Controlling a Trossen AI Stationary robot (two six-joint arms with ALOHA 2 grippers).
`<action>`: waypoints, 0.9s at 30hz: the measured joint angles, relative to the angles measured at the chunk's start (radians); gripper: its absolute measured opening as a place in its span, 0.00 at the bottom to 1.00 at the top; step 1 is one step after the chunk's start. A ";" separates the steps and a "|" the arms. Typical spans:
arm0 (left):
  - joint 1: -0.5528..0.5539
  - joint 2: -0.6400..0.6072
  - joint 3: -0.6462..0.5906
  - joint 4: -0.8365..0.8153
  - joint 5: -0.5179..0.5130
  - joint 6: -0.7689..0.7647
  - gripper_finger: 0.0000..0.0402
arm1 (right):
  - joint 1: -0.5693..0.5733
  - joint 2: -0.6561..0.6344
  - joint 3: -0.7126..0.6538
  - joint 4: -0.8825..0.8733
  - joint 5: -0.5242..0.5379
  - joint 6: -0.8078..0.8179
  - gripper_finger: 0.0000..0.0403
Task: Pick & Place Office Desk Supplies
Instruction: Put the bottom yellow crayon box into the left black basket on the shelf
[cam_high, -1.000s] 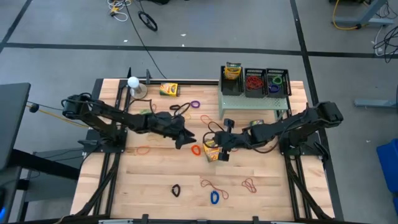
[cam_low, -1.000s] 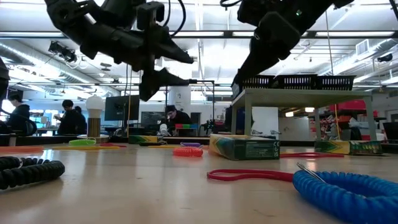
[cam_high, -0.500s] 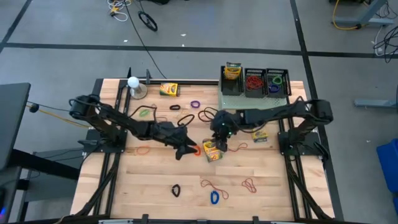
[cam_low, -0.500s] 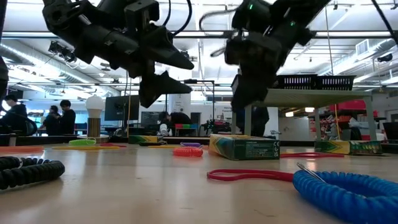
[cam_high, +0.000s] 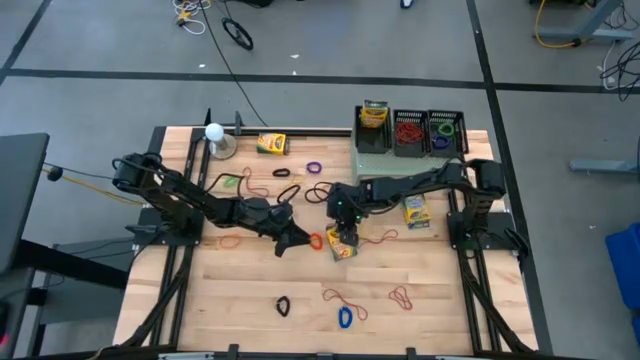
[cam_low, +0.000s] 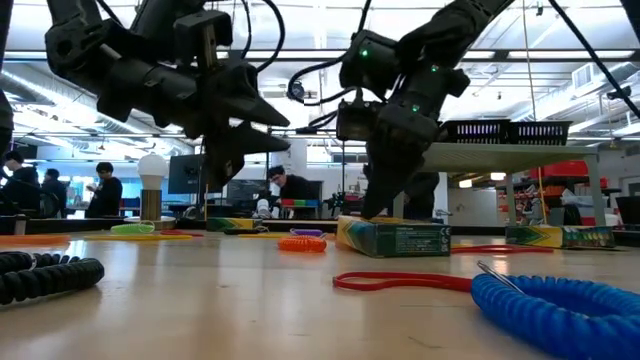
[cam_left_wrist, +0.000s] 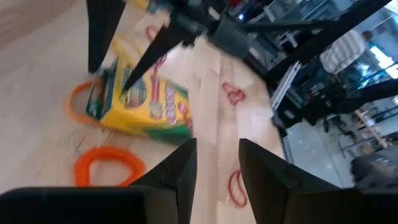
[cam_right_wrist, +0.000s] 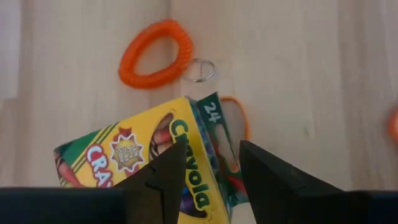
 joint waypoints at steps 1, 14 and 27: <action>0.000 0.000 0.000 0.003 -0.001 0.000 0.31 | 0.000 0.006 0.001 -0.001 -0.014 -0.006 0.39; 0.010 0.000 0.000 -0.007 -0.017 -0.121 0.31 | 0.005 0.005 0.001 -0.049 -0.070 -0.023 0.02; 0.010 0.000 0.000 -0.024 -0.101 -0.237 0.47 | 0.086 -0.122 -0.001 -0.045 0.123 0.006 0.00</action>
